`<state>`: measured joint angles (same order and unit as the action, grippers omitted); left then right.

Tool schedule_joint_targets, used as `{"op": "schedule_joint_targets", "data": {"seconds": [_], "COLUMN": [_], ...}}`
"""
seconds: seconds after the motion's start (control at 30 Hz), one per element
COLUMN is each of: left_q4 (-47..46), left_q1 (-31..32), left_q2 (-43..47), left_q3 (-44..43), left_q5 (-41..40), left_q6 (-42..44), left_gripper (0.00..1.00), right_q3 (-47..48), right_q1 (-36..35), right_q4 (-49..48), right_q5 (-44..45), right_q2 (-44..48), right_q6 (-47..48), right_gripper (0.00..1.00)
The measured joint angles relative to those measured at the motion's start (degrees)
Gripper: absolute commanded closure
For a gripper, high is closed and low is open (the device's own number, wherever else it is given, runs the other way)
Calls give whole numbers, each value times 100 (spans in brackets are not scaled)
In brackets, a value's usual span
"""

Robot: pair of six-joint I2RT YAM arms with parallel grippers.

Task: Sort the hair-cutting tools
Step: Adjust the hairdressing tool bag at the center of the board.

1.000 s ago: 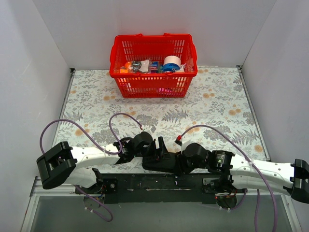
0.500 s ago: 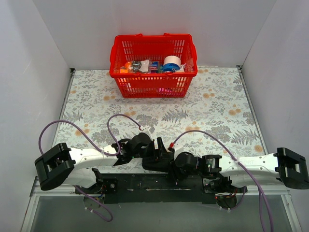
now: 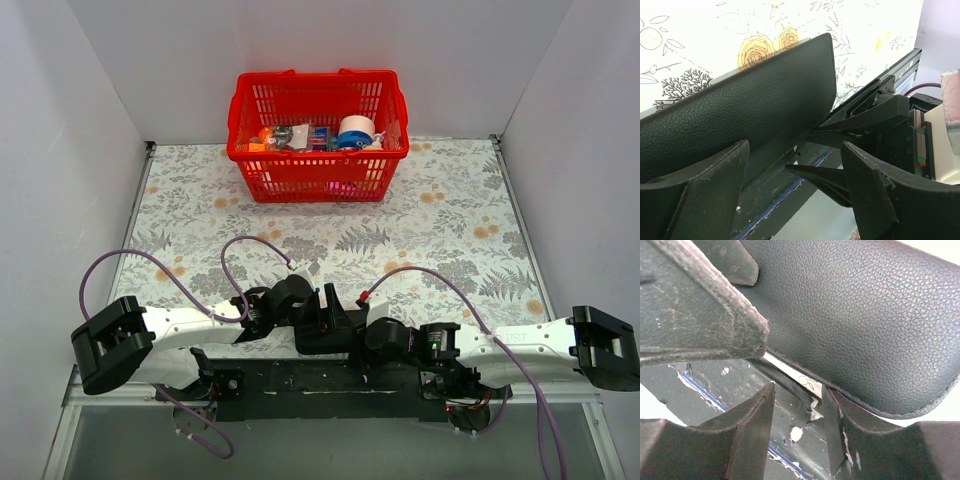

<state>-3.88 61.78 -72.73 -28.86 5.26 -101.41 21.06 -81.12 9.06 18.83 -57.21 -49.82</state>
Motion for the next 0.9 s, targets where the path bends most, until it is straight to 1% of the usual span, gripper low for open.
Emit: {"op": "schedule_joint_targets", "data": {"seconds": [0.17, 0.23, 0.43, 0.57, 0.63, 0.77, 0.9], "left_q4": [2, 22, 66, 79, 79, 61, 66], "left_q1": [0, -4, -17, -20, -17, -17, -20], "left_q2": [0, 4, 37, 46, 46, 37, 28], "left_q3": [0, -2, -2, -2, -2, -2, -11], "left_q5": [0, -20, -111, -153, -162, -181, -197], "left_q6": [-2, -2, -2, -7, -13, -24, -26], "left_gripper": [25, 25, 25, 25, 25, 25, 25], "right_q3": [-28, -28, -164, -203, -181, 153, 551], "right_q1": [20, 146, 1130, 2044, 2341, 2649, 2750], "right_q4": [-85, -146, -748, -1340, -1620, -2068, -2238], "right_q5": [111, 140, 221, 313, 308, 79, -105], "right_q2": [-138, -212, -402, -673, -896, -1539, -2090], "right_q6": [-164, -195, -17, 393, 599, 979, 1241], "right_gripper": [49, 50, 51, 50, 50, 51, 51]}}
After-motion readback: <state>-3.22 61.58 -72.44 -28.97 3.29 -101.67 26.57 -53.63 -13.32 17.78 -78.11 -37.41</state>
